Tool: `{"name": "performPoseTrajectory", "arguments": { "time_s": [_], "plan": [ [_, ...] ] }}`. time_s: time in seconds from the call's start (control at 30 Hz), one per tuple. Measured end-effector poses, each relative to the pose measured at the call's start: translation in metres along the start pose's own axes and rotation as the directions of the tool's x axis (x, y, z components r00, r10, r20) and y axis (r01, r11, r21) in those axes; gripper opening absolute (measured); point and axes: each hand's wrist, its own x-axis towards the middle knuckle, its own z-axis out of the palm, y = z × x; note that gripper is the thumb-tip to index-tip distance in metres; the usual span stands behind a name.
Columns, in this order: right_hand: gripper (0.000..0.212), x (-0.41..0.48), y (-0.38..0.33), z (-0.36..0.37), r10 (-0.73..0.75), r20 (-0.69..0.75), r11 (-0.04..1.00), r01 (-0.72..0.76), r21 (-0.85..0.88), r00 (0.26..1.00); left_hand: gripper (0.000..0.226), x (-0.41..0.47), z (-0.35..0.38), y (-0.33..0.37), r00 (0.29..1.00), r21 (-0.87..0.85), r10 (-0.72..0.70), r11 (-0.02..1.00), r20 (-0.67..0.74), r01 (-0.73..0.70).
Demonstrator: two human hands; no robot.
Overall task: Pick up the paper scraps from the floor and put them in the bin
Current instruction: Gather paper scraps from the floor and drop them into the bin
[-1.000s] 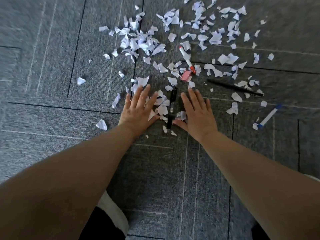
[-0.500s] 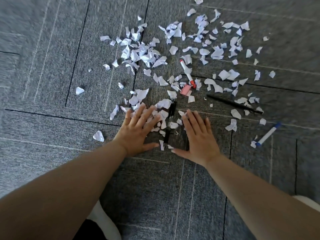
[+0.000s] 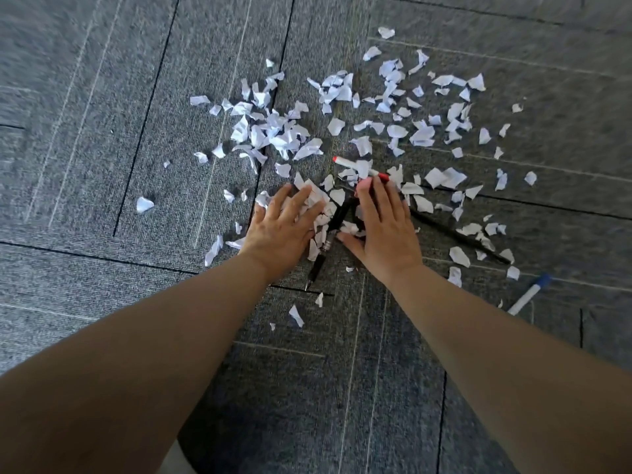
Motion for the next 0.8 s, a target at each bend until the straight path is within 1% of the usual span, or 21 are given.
{"name": "performPoseTrajectory", "arguments": {
  "time_s": [0.1,0.17,0.23,0.27,0.3,0.37,0.43,0.5,0.57,0.63,0.7,0.8],
  "plan": [
    [0.074,0.001,-0.002,-0.005,0.009,-0.010,1.000,-0.009,0.013,1.000,0.058,-0.002,-0.004,-0.002,0.999,-0.032,0.016,0.999,-0.033,-0.017],
    [0.072,-0.009,-0.006,-0.001,-0.013,0.034,1.000,0.012,0.014,0.999,0.054,-0.012,-0.003,-0.005,0.999,-0.029,0.046,0.998,-0.028,-0.047],
    [0.076,-0.025,-0.010,0.009,-0.061,0.067,0.998,0.060,0.010,0.996,0.048,-0.025,-0.001,-0.008,0.997,-0.043,0.073,0.996,0.017,-0.072],
    [0.080,-0.033,-0.011,0.014,-0.083,0.062,0.996,0.082,0.017,0.995,0.049,-0.033,0.002,-0.011,0.995,-0.050,0.093,0.995,0.036,-0.091],
    [0.084,-0.040,-0.013,0.019,-0.103,0.052,0.995,0.102,0.021,0.993,0.053,-0.040,0.005,-0.013,0.992,-0.044,0.124,0.991,0.030,-0.123],
    [0.089,-0.049,-0.014,0.026,-0.138,0.028,0.990,0.138,-0.002,0.990,0.065,-0.049,0.016,-0.019,0.980,0.030,0.198,0.980,0.007,-0.198],
    [0.089,-0.049,-0.016,0.028,-0.160,-0.014,0.986,0.159,-0.051,0.987,0.070,-0.047,0.024,-0.020,0.982,0.060,0.184,0.982,-0.043,-0.181],
    [0.081,-0.040,-0.016,0.024,-0.151,-0.071,0.987,0.146,-0.069,0.986,0.063,-0.034,0.023,-0.012,0.986,0.001,0.134,0.991,-0.103,-0.134],
    [0.066,-0.028,-0.015,0.017,-0.147,-0.126,0.988,0.142,-0.054,0.981,0.058,-0.018,0.015,-0.001,0.990,-0.021,0.108,0.994,-0.087,-0.110],
    [0.050,-0.021,-0.013,0.014,-0.209,-0.186,0.978,0.202,-0.059,0.960,0.052,-0.007,0.007,0.005,0.990,0.042,0.130,0.991,-0.055,-0.128],
    [0.035,-0.022,-0.010,0.017,-0.307,-0.248,0.952,0.294,-0.089,0.919,0.045,-0.006,0.005,0.007,0.988,0.068,0.135,0.989,-0.073,-0.130],
    [0.024,-0.025,-0.011,0.022,-0.376,-0.286,0.926,0.371,-0.071,0.882,0.033,-0.010,0.007,0.008,0.988,0.011,0.098,0.995,-0.116,-0.098]
  ]
}}
